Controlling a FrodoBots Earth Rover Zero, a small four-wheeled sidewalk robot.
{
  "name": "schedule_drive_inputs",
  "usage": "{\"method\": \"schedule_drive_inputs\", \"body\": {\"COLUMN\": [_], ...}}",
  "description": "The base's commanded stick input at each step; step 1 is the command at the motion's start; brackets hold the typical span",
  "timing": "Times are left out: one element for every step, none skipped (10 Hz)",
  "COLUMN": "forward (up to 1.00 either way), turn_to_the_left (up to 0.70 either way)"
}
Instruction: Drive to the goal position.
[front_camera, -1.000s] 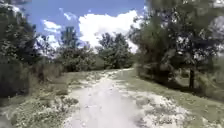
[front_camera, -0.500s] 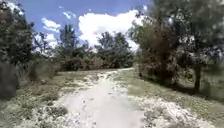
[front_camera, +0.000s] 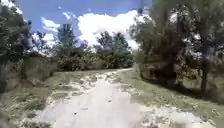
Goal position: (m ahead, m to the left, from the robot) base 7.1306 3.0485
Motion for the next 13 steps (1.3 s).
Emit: {"method": "schedule_drive_inputs", "body": {"forward": [0.70, 0.70, 0.70, 0.70, 0.70, 0.70, 0.70, 0.70, 0.70, 0.70, 0.70, 0.70, 0.70], "turn_to_the_left": [0.00, 0.00, 0.00, 0.00, 0.00, 0.00, 0.00, 0.00, 0.00, 0.11, 0.22, 0.33, 0.35]}}
